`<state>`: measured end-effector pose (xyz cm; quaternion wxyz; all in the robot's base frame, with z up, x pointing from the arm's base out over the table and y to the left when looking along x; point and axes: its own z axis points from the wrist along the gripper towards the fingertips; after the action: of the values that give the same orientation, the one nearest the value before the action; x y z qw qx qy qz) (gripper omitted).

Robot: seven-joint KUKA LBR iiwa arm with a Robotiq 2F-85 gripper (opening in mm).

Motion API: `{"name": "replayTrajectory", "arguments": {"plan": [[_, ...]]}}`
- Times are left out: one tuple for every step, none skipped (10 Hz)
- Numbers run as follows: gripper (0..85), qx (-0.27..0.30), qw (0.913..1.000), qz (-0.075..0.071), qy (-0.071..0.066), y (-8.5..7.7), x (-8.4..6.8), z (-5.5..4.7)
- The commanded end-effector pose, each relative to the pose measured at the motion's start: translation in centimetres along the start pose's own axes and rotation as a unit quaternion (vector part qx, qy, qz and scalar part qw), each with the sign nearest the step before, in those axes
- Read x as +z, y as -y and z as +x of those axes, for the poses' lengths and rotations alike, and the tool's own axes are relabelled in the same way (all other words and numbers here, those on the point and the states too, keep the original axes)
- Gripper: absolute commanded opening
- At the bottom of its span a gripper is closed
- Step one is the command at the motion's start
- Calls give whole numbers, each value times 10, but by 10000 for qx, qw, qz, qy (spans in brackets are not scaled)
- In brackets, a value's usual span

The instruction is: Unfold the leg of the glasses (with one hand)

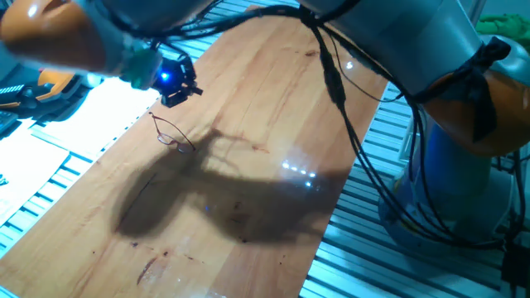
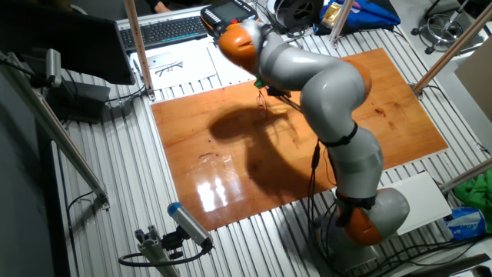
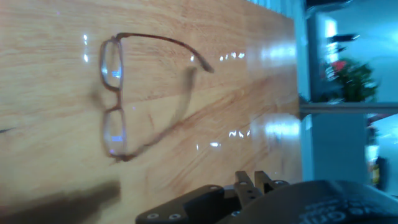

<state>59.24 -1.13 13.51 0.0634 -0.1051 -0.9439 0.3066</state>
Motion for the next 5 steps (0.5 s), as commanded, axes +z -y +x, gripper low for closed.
{"name": "replayTrajectory", "arguments": {"plan": [[0, 92, 9859, -1669, -55, -3, 4, -2], [0, 129, 9840, -1774, -39, -7, 7, -4], [0, 147, 9844, -1753, 35, -10, 10, -5], [0, 154, 9853, -1702, 78, -9, 12, -6], [0, 166, 9857, -1673, 83, -8, 15, -6]]}}
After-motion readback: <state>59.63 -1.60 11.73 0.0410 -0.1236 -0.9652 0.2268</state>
